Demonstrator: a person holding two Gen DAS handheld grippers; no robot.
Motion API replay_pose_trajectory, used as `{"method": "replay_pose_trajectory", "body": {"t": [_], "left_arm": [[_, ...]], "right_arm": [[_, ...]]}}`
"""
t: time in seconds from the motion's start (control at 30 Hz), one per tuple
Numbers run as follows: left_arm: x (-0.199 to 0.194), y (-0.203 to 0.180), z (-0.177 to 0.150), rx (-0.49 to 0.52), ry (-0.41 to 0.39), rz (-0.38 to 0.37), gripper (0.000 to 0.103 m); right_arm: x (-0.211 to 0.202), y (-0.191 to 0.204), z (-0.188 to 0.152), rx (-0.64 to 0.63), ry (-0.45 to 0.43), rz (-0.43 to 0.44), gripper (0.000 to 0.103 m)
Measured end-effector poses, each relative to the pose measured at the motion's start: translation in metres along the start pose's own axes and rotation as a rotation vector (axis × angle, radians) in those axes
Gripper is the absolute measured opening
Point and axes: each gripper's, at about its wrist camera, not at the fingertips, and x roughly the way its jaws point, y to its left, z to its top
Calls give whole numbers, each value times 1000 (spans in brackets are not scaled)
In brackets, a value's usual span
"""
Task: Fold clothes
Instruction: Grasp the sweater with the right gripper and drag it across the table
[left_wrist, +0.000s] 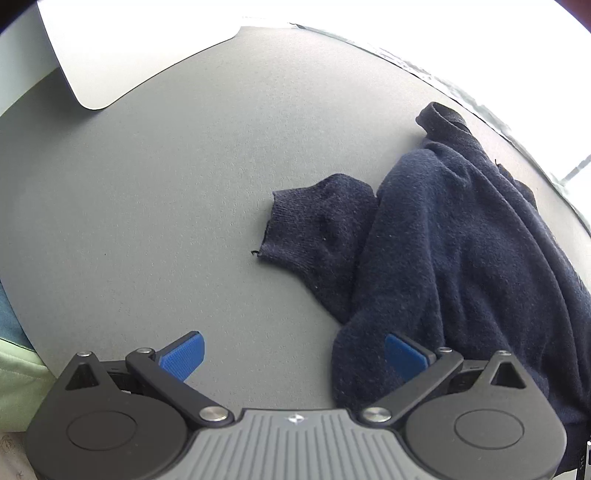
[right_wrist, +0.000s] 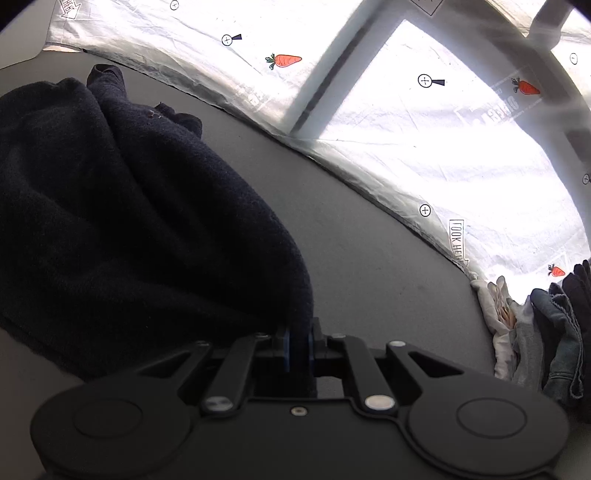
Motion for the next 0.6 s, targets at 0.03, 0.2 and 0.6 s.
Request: {"method": "replay_pose_trajectory", "body": {"t": [0.03, 0.2, 0.6], "left_arm": [[2, -4, -5, 4, 9, -4, 102], [7, -11, -3, 16, 21, -6, 101], [32, -4, 23, 116, -39, -84, 91]], "right_arm": [[5, -16, -6, 49, 38, -11, 10], [9, -55, -9, 188, 92, -17, 18], [-38, 6, 55, 210, -91, 124, 38]]}}
